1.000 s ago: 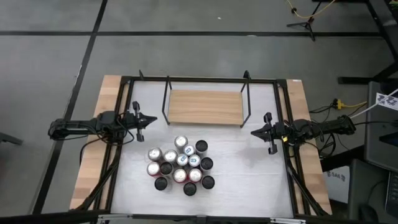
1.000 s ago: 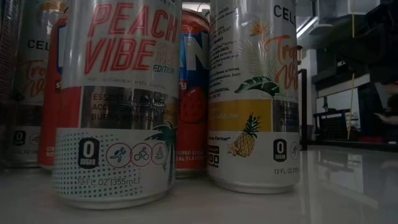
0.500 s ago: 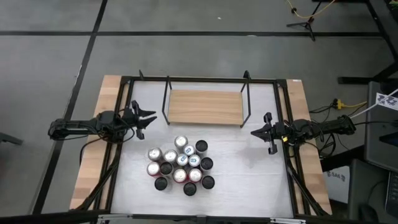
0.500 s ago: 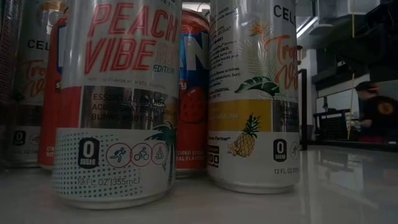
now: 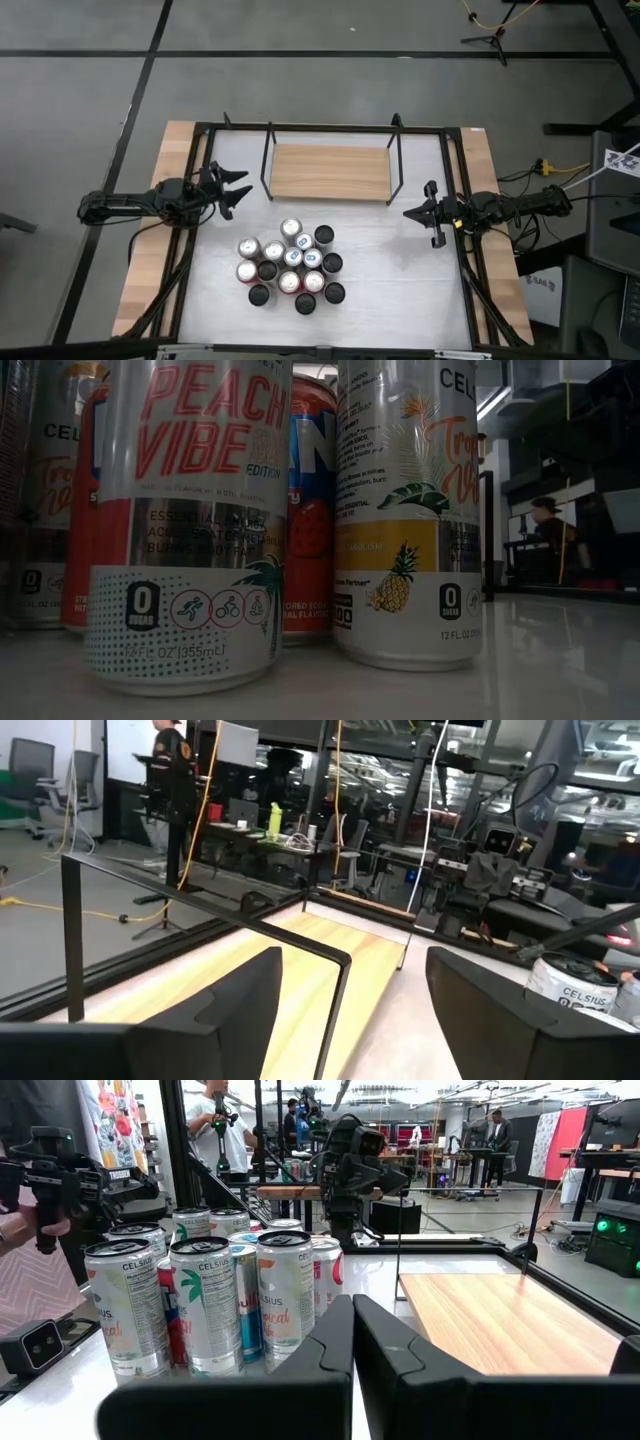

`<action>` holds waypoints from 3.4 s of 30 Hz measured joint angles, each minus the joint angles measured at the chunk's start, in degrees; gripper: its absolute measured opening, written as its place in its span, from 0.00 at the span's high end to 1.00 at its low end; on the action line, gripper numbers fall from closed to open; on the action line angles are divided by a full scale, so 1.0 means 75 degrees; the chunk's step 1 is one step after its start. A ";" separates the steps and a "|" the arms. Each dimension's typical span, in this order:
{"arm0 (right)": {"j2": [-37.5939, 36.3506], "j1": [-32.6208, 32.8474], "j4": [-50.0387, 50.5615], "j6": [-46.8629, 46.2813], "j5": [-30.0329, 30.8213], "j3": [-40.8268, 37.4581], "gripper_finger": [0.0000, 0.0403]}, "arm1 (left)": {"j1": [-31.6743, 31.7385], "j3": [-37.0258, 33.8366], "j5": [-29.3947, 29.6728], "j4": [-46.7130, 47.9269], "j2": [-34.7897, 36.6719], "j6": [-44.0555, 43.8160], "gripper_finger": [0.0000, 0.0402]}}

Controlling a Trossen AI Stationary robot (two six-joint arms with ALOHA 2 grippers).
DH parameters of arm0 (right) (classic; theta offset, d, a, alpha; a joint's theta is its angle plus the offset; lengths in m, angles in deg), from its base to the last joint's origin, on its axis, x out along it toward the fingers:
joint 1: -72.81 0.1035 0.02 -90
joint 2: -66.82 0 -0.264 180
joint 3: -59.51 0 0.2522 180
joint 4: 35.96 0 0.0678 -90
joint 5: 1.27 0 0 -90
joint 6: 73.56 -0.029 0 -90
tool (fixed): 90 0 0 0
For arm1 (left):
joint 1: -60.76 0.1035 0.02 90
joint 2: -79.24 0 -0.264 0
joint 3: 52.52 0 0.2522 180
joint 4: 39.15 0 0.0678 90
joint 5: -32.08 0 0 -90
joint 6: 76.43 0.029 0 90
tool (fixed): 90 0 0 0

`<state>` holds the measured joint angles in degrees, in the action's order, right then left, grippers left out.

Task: Place canned beverage on shelf
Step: Put the red silver soda can onto the shelf

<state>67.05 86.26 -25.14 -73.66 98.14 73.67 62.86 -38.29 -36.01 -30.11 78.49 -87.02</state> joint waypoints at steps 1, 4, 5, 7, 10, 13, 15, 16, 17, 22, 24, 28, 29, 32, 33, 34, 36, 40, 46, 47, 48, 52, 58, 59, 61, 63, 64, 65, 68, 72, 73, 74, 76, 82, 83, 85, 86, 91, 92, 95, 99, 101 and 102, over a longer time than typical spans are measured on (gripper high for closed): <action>0.0000 0.0000 -0.0002 0.0000 -0.0001 0.0000 0.99 | 0.0001 0.0000 0.0000 -0.0009 0.0000 0.0000 0.39; 0.0001 0.0000 -0.0002 0.0000 -0.0001 0.0000 0.99 | 0.0001 -0.0003 -0.0029 -0.0283 0.0000 -0.0006 0.39; 0.0001 0.0000 -0.0002 0.0000 0.0000 0.0000 0.99 | 0.0001 -0.0003 -0.0065 -0.0468 0.0000 -0.0052 0.39; 0.0002 0.0000 -0.0005 0.0000 -0.0002 0.0000 0.99 | 0.0001 -0.0003 -0.0170 -0.0871 0.0000 -0.0213 0.39; 0.0002 0.0000 -0.0006 0.0000 0.0000 0.0000 0.99 | -0.0002 -0.0003 -0.0479 -0.1554 0.0000 -0.0260 0.39; 0.0002 0.0000 -0.0018 0.0000 0.0042 0.0000 0.99 | -0.0002 -0.0003 -0.0658 -0.2037 0.0000 -0.0262 0.39; 0.0003 0.0000 -0.0023 0.0000 0.0070 0.0000 0.99 | 0.0000 0.0022 -0.0694 -0.2196 0.0000 -0.0262 0.39; 0.0000 0.0000 -0.0023 0.0000 0.0067 0.0000 0.99 | -0.0001 0.0069 -0.0701 -0.2193 -0.0010 -0.0262 0.39; 0.0003 0.0000 -0.0023 0.0000 0.0070 0.0000 0.99 | -0.0002 0.0135 -0.0712 -0.2194 -0.0039 -0.0262 0.39; 0.0002 0.0000 -0.0030 0.0000 0.0070 0.0000 0.99 | -0.0002 0.0590 -0.0865 -0.2193 -0.0519 -0.0262 0.39; 0.0003 0.0000 -0.0035 -0.0001 0.0067 0.0000 0.99 | -0.0002 0.0825 -0.0942 -0.2187 -0.0857 -0.0262 0.39; 0.0002 0.0000 -0.0038 -0.0003 0.0067 0.0000 0.99 | -0.0002 0.1355 -0.1064 -0.1987 -0.1683 -0.0277 0.39; 0.0002 0.0000 -0.0040 -0.0003 0.0067 0.0000 0.99 | -0.0002 0.1536 -0.1072 -0.1794 -0.1903 -0.0352 0.39; 0.0000 0.0000 -0.0041 -0.0003 0.0067 0.0000 0.99 | -0.0002 0.2147 -0.1089 -0.1077 -0.2587 -0.0691 0.39; 0.0000 0.0000 -0.0043 -0.0003 0.0067 0.0000 0.99 | -0.0004 0.2358 -0.1133 -0.0829 -0.2814 -0.0799 0.39; 0.0003 0.0000 -0.0043 -0.0003 0.0064 0.0000 0.99 | -0.0005 0.2590 -0.1235 -0.0563 -0.3054 -0.0910 0.39; 0.0002 0.0000 -0.0043 -0.0003 0.0064 0.0000 0.99 | -0.0005 0.3078 -0.1456 -0.0009 -0.3523 -0.0980 0.39; 0.0003 0.0000 -0.0046 -0.0003 0.0064 0.0000 0.99 | -0.0005 0.4115 -0.1805 0.1357 -0.4449 -0.1278 0.39; 0.0003 0.0000 -0.0046 -0.0006 0.0061 0.0000 0.99 | -0.0254 0.5463 -0.2377 0.3377 -0.5723 -0.1591 0.39; 0.0003 0.0000 -0.0046 -0.0006 0.0061 0.0000 0.99 | -0.0334 0.5676 -0.2412 0.3764 -0.5911 -0.1596 0.39; 0.0003 0.0000 -0.0046 -0.0006 0.0061 0.0000 0.99 | -0.0426 0.5906 -0.2441 0.4179 -0.6111 -0.1600 0.39; 0.0001 0.0000 -0.0047 -0.0006 0.0060 0.0000 0.99 | -0.0798 0.6735 -0.2460 0.5859 -0.6702 -0.1759 0.39; 0.0000 0.0000 -0.0049 -0.0006 0.0058 0.0000 0.99 | -0.1369 0.7465 -0.2464 0.7993 -0.7187 -0.3370 0.39; 0.0001 0.0000 -0.0049 -0.0006 0.0058 0.0000 0.99 | -0.1479 0.7480 -0.2464 0.8188 -0.7230 -0.3709 0.39; 0.0002 0.0000 -0.0049 -0.0006 0.0057 0.0000 0.99 | -0.1697 0.7481 -0.2463 0.8480 -0.7303 -0.4255 0.39; 0.0003 0.0000 -0.0052 -0.0006 0.0057 0.0000 0.99 | -0.1920 0.7481 -0.2463 0.8658 -0.7405 -0.4713 0.39; 0.0003 0.0002 -0.0050 -0.0006 0.0055 0.0000 0.99 | -0.2031 0.7481 -0.2463 0.8688 -0.7465 -0.4899 0.39; 0.0002 0.0000 -0.0049 -0.0006 0.0055 0.0000 0.99 | -0.2147 0.7481 -0.2463 0.8692 -0.7530 -0.5034 0.39; 0.0000 0.0000 -0.0052 -0.0006 0.0055 0.0000 0.99 | -0.2466 0.7481 -0.2462 0.8689 -0.7729 -0.5182 0.39; 0.0000 0.0000 -0.0052 -0.0006 0.0054 0.0000 0.99 | -0.2807 0.7481 -0.2409 0.8686 -0.8087 -0.5192 0.39; 0.0002 0.0002 -0.0052 -0.0006 0.0055 0.0000 0.99 | -0.2864 0.7481 -0.2401 0.8686 -0.8185 -0.5196 0.39; 0.0000 0.0000 -0.0055 -0.0006 0.0052 0.0000 0.99 | -0.2919 0.7481 -0.2401 0.8686 -0.8285 -0.5198 0.39; 0.0000 0.0000 -0.0055 -0.0006 0.0052 0.0000 0.99 | -0.3014 0.7481 -0.2401 0.8680 -0.8498 -0.5199 0.39; 0.0000 0.0000 -0.0053 -0.0006 0.0052 0.0000 0.99 | -0.3153 0.7481 -0.2470 0.8594 -0.8986 -0.5203 0.39; 0.0001 0.0000 -0.0055 -0.0006 0.0050 0.0000 0.99 | -0.3155 0.7481 -0.2472 0.8551 -0.9025 -0.5205 0.39; 0.0000 0.0000 -0.0055 -0.0006 0.0050 0.0000 0.99 | -0.3153 0.7481 -0.2477 0.8505 -0.9055 -0.5208 0.39; 0.0000 0.0002 -0.0055 -0.0006 0.0050 0.0000 0.99 | -0.3153 0.7481 -0.2480 0.8502 -0.9055 -0.5257 0.39; 0.0002 0.0003 -0.0055 -0.0006 0.0050 0.0000 0.99 | -0.3152 0.7481 -0.2480 0.8505 -0.9043 -0.5374 0.39; 0.0002 0.0001 -0.0055 -0.0006 0.0050 0.0000 0.99 | -0.3150 0.7481 -0.2480 0.8505 -0.9043 -0.5374 0.39; 0.0000 0.0001 -0.0055 -0.0006 0.0050 0.0000 0.99 | -0.3150 0.7481 -0.2480 0.8505 -0.9043 -0.5374 0.39; 0.0003 0.0000 -0.0055 -0.0006 0.0050 0.0000 0.99 | -0.3150 0.7481 -0.2480 0.8505 -0.9040 -0.5365 0.39; 0.0003 0.0000 -0.0055 -0.0006 0.0050 0.0000 0.99 | -0.3150 0.7481 -0.2483 0.8505 -0.9040 -0.5336 0.39; 0.0000 0.0003 -0.0055 -0.0006 0.0050 0.0000 0.99 | -0.3150 0.7481 -0.2486 0.8505 -0.9040 -0.5336 0.39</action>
<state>67.05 86.28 -25.55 -73.70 98.51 73.67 39.24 17.82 -54.65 33.68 10.69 -127.04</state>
